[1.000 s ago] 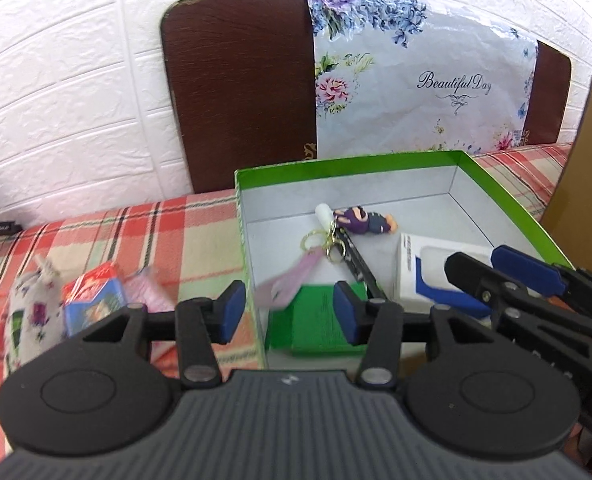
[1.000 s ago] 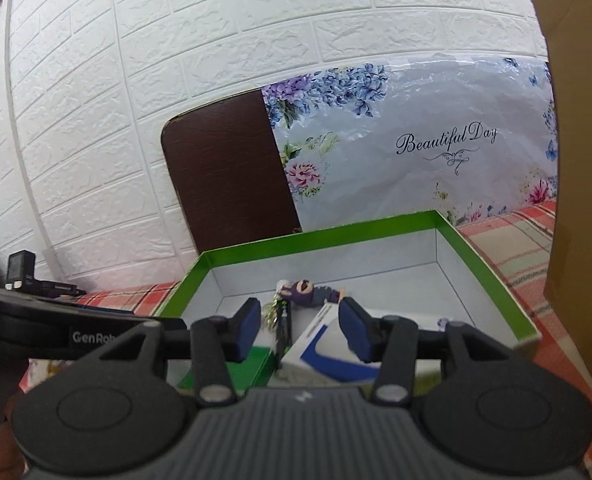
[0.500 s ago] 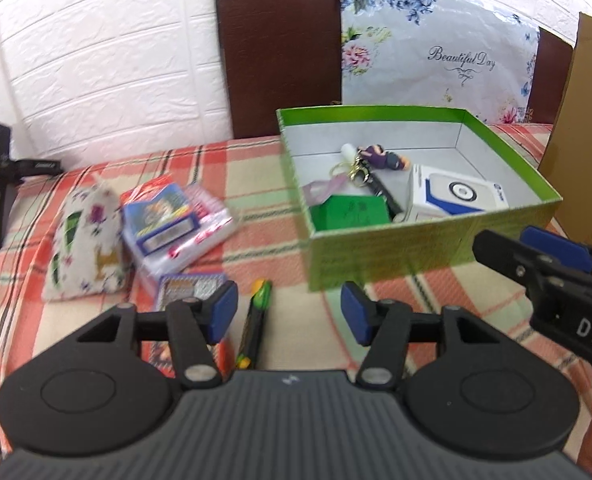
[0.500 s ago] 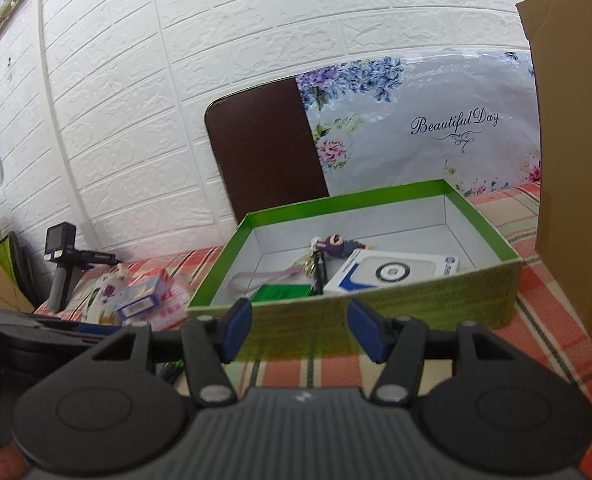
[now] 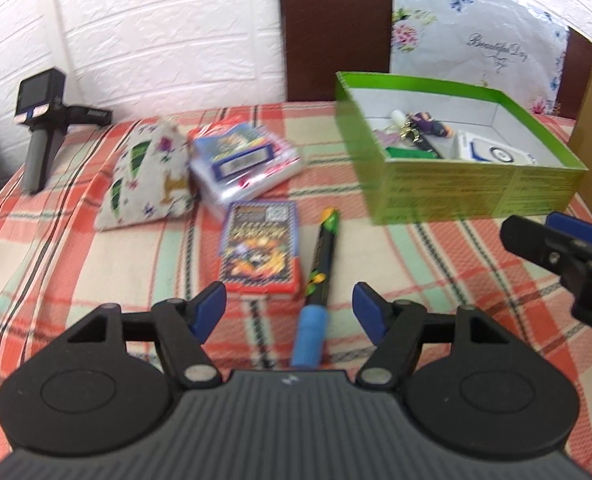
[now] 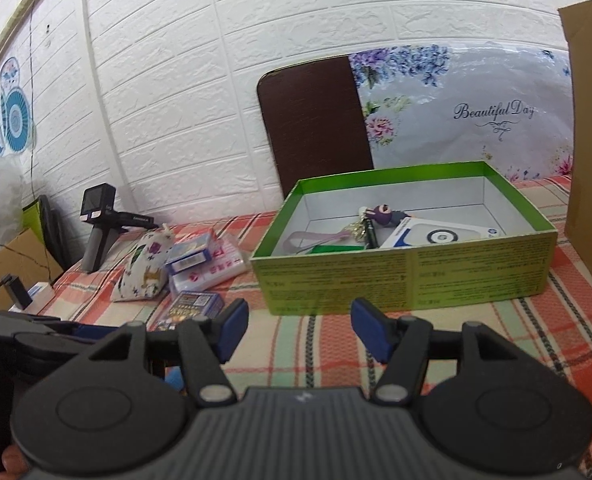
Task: Organize objects
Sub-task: 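Move the left gripper toward the playing-card box, then grasp the playing-card box with the left gripper and lift it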
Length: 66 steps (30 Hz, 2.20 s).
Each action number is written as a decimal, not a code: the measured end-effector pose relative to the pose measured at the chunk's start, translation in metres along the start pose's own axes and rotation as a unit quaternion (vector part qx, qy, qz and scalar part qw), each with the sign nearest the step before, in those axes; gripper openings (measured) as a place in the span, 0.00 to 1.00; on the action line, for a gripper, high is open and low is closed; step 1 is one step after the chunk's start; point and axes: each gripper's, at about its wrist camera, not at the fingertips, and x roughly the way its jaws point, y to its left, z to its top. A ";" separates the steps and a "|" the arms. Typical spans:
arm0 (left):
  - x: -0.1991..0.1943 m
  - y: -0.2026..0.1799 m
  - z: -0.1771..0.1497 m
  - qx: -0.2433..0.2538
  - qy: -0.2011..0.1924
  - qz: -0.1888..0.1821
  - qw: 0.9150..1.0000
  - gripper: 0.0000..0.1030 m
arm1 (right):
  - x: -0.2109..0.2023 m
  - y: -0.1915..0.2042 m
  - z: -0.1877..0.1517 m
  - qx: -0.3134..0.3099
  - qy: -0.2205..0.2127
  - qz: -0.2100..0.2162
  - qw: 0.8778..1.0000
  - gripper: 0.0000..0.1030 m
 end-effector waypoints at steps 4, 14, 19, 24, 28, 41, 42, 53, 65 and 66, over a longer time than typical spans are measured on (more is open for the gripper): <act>0.002 0.012 -0.006 -0.008 0.003 0.012 1.000 0.69 | 0.002 0.008 -0.004 -0.009 0.006 0.004 1.000 0.59; 0.011 0.042 -0.016 -0.034 0.018 0.034 0.999 0.69 | 0.014 0.028 -0.015 -0.032 0.029 0.016 0.999 0.60; 0.016 0.054 -0.020 -0.040 0.021 0.045 0.998 0.69 | 0.019 0.035 -0.018 -0.040 0.040 0.020 0.998 0.61; 0.021 0.067 -0.023 -0.052 0.026 0.050 0.997 0.69 | 0.026 0.044 -0.021 -0.051 0.050 0.025 0.997 0.61; 0.023 0.076 -0.025 -0.061 0.028 0.054 0.996 0.69 | 0.032 0.054 -0.024 -0.065 0.059 0.031 0.996 0.62; 0.024 0.113 -0.010 -0.119 0.014 -0.017 0.993 0.69 | 0.065 0.099 -0.024 -0.149 0.072 0.057 0.985 0.67; 0.024 0.113 -0.006 -0.119 0.010 -0.026 0.992 0.69 | 0.069 0.103 -0.025 -0.157 0.074 0.059 0.983 0.73; 0.053 0.096 0.028 -0.085 0.005 -0.108 0.991 0.68 | 0.116 0.139 -0.031 -0.250 0.090 0.069 0.962 0.76; 0.058 0.095 0.016 -0.112 0.022 -0.150 0.982 0.32 | 0.132 0.126 -0.036 -0.189 0.109 0.098 0.971 0.69; 0.052 0.094 0.014 -0.112 0.018 -0.147 0.983 0.32 | 0.127 0.126 -0.038 -0.188 0.102 0.101 0.972 0.69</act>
